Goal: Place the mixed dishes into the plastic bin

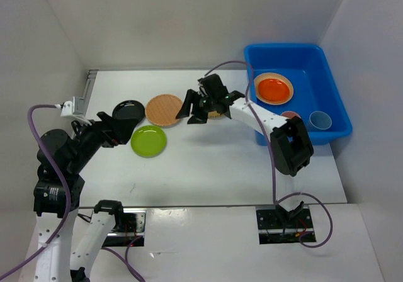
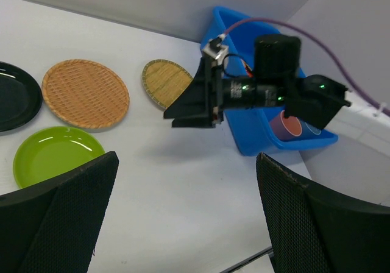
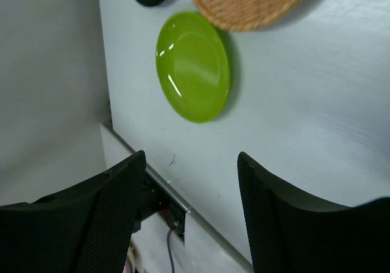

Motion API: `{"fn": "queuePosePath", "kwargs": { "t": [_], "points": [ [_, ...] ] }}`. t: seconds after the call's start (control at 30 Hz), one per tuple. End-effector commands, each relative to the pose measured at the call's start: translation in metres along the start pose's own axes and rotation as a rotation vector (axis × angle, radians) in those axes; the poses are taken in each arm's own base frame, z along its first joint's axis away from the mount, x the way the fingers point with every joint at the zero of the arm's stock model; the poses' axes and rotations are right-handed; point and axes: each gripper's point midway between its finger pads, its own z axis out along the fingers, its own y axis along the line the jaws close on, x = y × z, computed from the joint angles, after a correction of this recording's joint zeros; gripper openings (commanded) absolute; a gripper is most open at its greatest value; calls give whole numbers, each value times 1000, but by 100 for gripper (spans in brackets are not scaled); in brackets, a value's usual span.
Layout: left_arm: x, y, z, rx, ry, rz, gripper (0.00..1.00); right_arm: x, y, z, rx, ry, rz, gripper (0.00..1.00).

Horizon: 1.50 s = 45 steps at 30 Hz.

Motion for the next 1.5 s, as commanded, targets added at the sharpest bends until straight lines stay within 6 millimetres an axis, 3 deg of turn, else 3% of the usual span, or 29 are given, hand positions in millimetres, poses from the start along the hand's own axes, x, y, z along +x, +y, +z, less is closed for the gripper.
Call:
{"fn": "queuePosePath", "kwargs": {
  "t": [0.0, 0.13, 0.17, 0.27, 0.4, 0.73, 0.83, 1.13, 1.23, 1.37, 1.47],
  "points": [
    [-5, -7, -7, 26, -27, 20, 100, 0, 38, 14, -189, -6, -9, 67],
    [-3, -6, -7, 21, -18, 16, 100, 18, 40, 53, -159, 31, -65, 65],
    [-3, -6, -7, 21, -18, 16, 100, 34, 30, 71, -130, 65, -61, 65],
    [-2, -8, -7, 31, -12, 16, 100, 52, 14, 98, -103, 99, -46, 64],
    [-2, -6, -9, 18, -8, 23, 100, 63, 1, 121, -75, 121, -84, 63],
    [-4, -7, -13, 14, -20, 36, 100, 91, -30, 148, -34, 193, -116, 59],
    [-4, -7, -13, 14, -20, 36, 100, 98, -34, 155, -23, 201, -111, 49],
    [-4, -7, -13, 14, -20, 36, 100, 106, -47, 172, 7, 186, -13, 40],
    [-4, -7, -13, 14, -20, 36, 100, 108, -50, 174, 17, 194, -9, 33],
    [-7, -2, -12, -12, -35, 35, 100, 107, -50, 174, 28, 204, -22, 0],
    [-11, -2, -14, -17, -48, 47, 100, 105, -46, 171, 29, 221, -59, 0]
  ]
}}
